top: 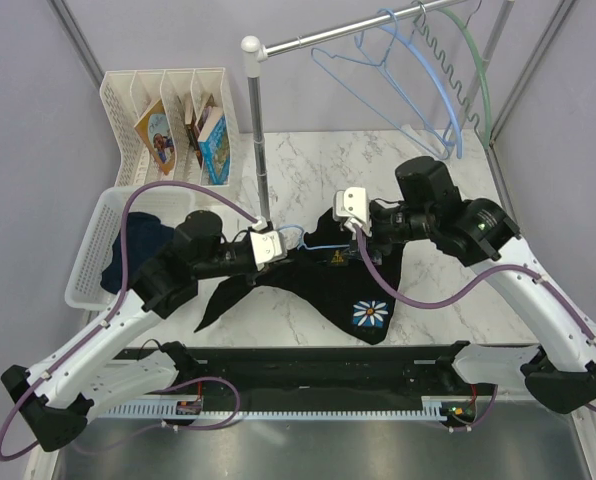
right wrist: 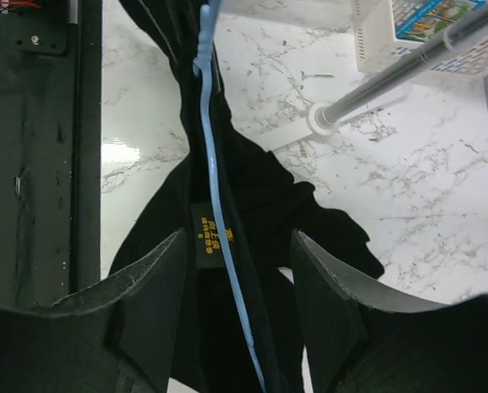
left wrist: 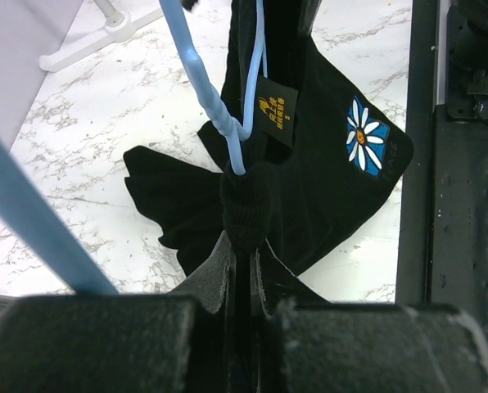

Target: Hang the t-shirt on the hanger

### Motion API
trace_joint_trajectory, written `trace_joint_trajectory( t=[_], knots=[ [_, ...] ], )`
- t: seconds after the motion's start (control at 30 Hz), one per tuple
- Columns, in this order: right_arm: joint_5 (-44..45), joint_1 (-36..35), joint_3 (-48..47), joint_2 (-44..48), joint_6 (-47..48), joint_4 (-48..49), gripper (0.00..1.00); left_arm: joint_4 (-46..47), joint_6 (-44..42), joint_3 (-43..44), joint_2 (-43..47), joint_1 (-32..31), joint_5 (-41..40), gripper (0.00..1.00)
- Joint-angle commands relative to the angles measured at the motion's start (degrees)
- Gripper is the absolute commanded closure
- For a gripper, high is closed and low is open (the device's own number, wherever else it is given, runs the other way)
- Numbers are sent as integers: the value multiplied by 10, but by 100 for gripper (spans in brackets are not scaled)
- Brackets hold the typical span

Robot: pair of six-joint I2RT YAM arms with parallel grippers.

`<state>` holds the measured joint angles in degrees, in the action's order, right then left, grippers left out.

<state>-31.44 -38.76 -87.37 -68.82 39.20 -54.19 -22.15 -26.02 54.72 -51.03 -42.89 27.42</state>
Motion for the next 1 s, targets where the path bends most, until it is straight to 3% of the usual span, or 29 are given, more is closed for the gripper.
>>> trace_joint_trajectory(
  t=[0.0,0.23,0.33,0.37,0.43,0.63,0.77,0.97],
  knots=[
    [-17,-23,-37,-16,25,-22,44,43,-18,40,-3,-3,23,98],
    [1,-63,-37,-36,20,-14,61,37,-20,46,-13,-3,27,98],
    [12,-71,-35,-43,18,-9,79,37,-18,49,-14,-3,29,98],
    [18,-71,-36,-45,13,-6,92,36,-18,49,-14,-3,30,98],
    [28,-71,-35,-45,5,0,100,33,-18,48,-10,-3,26,98],
    [75,-69,-16,-20,-8,21,100,17,-23,30,12,-3,9,93],
    [82,-55,-9,-7,-4,19,100,-3,-20,20,34,12,-7,77],
    [72,-18,-20,4,10,1,100,-53,-39,7,58,53,-4,70]
  ],
)
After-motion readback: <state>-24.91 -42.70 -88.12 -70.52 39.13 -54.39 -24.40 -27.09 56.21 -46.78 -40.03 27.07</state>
